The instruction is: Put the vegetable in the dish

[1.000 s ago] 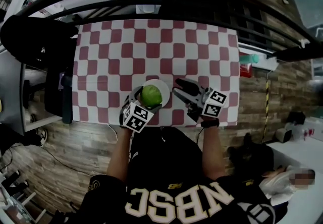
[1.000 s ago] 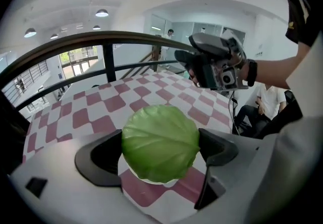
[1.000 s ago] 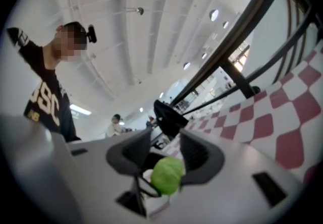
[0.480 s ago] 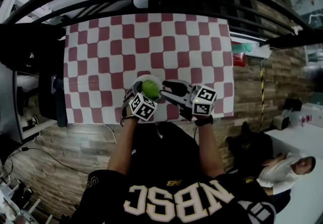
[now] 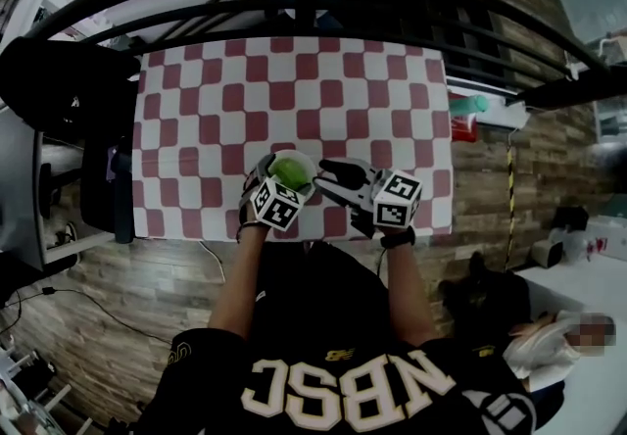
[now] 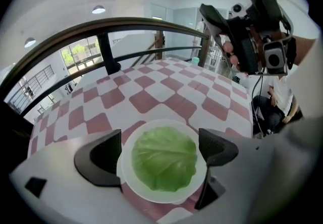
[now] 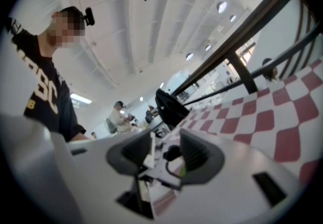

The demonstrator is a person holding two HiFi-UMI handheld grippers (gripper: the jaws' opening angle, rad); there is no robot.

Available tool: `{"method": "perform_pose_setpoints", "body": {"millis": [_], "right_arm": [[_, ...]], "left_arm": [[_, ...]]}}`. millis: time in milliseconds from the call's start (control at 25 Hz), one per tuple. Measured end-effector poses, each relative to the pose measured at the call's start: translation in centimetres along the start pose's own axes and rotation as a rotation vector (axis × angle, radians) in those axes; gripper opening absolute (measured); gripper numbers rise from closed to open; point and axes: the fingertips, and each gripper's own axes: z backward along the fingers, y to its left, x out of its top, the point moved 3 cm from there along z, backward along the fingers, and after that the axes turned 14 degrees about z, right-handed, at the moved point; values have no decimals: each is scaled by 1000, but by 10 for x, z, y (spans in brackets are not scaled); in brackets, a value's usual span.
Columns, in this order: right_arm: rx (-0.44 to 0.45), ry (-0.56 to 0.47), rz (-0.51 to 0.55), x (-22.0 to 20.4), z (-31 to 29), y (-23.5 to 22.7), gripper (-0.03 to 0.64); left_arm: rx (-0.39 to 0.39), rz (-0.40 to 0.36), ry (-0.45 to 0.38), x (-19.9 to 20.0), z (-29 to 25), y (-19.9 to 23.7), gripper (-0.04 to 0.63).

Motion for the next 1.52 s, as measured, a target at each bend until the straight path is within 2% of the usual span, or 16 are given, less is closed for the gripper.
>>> {"method": "perform_pose_setpoints", "body": {"millis": [160,280,360,480,560,640,760,840,920,1000,1080,1520], "right_arm": [[-86,-20,72,20,1,-1,176],[-198,-68,155,46,4,2,176],[-236,-108,230,67,3,13,176],[-274,-150,344,99,1,35,175],[-312,-160,380,114,1,46,161],[-369,-140,387,123,2,50,130],[-446,-107,376,132,5,49,64],[-474,-102,377,139,8,53,40],[-498,-107,392,143,13,60,32],[-538,-115,412,148,21,65,31],[-569,-123,437,152,27,66,26],[-584,-135,526,150,28,80,23]], "left_arm": [[28,76,-132,31,36,10,492],[52,167,-280,64,81,16,491],[54,231,-385,85,113,18,491],[67,265,-554,115,162,17,480],[65,269,-669,132,193,13,444],[49,276,-785,147,225,7,378],[72,243,-910,161,262,-1,288],[107,220,-956,162,279,-8,236],[133,234,-983,155,287,-13,162],[140,256,-996,149,287,-18,75],[135,258,-1008,148,286,-24,34],[165,250,-1049,145,297,-32,20]]}}
